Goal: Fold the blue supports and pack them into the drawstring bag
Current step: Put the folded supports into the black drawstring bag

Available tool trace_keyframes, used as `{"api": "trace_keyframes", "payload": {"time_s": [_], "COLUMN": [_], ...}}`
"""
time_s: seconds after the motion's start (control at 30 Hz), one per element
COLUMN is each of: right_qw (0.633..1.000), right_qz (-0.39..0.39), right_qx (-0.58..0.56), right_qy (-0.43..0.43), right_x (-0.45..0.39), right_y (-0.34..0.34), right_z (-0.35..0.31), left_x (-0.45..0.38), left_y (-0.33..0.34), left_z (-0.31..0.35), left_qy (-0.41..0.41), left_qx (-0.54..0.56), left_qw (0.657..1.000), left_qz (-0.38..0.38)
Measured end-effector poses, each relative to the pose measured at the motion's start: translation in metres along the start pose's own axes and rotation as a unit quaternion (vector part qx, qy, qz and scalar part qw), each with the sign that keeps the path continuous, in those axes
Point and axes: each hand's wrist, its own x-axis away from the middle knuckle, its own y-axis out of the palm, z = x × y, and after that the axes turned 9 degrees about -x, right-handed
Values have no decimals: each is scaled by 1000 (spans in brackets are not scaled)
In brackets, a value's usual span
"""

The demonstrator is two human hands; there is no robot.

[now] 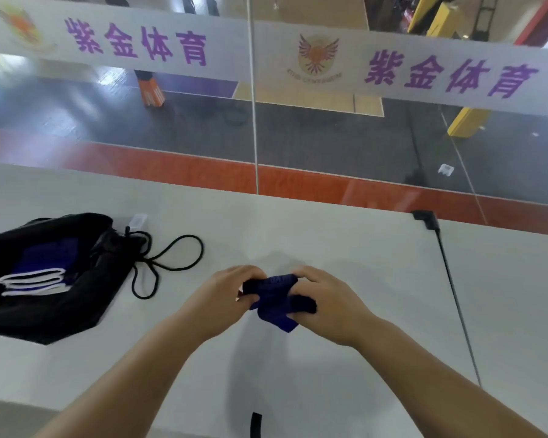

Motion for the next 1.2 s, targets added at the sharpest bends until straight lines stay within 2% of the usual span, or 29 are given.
{"api": "trace_keyframes", "payload": {"time_s": [0.17, 0.3, 0.5, 0.7, 1.0, 1.2], "right_qw": [998, 995, 993, 994, 993, 994], "right_qz": [-4, 6, 6, -11, -30, -50], "right_qx": [54, 97, 114, 95, 49, 26], "right_qy": [-35, -24, -30, -54, -104, -99], "right_x": [-21, -36, -64, -105, -219, -277], "right_y": [41, 74, 119, 150, 190, 226], "right_z": [-56, -104, -173, -211, -236, -262], "left_x": [58, 113, 182, 202, 182, 164], "left_y": [-27, -58, -103, -141, -189, -214], "left_z": [-64, -115, -184, -238, -313, -362], "left_qy": [-21, -58, -107, -155, -260, -302], "left_qx": [-71, -161, -206, -187, -86, -5], "left_qw": [997, 985, 972, 968, 952, 940], "left_qz": [28, 22, 36, 71, 134, 161]}}
